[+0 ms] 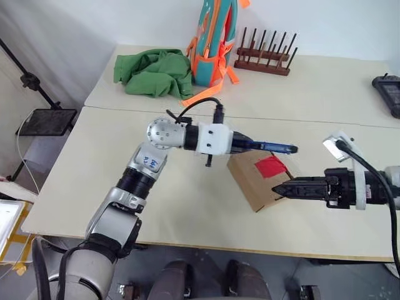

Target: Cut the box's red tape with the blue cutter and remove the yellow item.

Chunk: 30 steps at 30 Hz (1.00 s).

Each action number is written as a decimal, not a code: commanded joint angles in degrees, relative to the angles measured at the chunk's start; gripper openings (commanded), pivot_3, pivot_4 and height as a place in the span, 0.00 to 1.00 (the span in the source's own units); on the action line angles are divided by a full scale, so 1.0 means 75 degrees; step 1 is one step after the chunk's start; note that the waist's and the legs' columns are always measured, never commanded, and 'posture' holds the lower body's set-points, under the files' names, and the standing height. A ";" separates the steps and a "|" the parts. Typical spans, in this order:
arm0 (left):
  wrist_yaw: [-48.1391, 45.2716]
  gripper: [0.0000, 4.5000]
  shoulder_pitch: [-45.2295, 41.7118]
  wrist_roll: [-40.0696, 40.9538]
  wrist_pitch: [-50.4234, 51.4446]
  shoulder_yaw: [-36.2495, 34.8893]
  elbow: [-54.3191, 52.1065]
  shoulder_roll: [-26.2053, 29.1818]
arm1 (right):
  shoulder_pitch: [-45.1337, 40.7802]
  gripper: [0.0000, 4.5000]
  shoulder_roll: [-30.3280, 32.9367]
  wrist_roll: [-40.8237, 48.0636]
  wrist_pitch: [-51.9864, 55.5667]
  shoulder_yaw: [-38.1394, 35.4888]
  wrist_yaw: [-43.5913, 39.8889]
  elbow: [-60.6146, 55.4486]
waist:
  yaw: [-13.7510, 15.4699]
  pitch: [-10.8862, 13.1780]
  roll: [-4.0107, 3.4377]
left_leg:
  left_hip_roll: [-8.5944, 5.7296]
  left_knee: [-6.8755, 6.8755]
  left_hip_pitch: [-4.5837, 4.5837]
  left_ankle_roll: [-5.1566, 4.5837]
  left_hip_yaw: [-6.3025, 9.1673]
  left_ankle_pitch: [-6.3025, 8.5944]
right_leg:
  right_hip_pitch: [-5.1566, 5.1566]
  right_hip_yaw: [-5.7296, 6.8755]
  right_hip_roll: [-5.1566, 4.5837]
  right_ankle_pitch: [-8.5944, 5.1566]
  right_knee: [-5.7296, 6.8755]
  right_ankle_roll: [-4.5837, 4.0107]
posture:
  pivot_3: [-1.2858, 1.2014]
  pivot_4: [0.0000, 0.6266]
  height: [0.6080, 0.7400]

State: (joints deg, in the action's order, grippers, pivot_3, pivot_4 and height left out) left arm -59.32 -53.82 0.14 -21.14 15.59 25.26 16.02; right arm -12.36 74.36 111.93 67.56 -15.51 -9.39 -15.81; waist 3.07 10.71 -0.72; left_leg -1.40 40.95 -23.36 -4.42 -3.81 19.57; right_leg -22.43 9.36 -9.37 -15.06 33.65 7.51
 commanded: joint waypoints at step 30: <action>0.0510 0.10 0.0374 -0.0103 0.0220 0.0043 -0.0755 0.0058 | -0.1061 0.36 -0.2110 -0.0382 -0.1471 0.0294 0.1579 -0.0319 | -0.0002 0.0003 0.0001 | -0.0003 0.0001 0.0007 -0.0011 -0.0025 -0.0008 | -0.0002 -0.0014 0.0010 0.0016 -0.0003 0.0026 | 0.52 0.24 1.00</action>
State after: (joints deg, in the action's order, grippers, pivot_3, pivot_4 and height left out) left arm -55.90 -50.44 -0.73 -18.16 16.23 20.85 16.35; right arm -19.45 57.32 108.08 56.34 -12.39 2.97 -18.04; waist 3.06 10.73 -0.72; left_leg -1.43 40.96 -23.31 -4.51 -4.00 19.51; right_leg -22.44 9.25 -9.29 -14.95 33.63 7.71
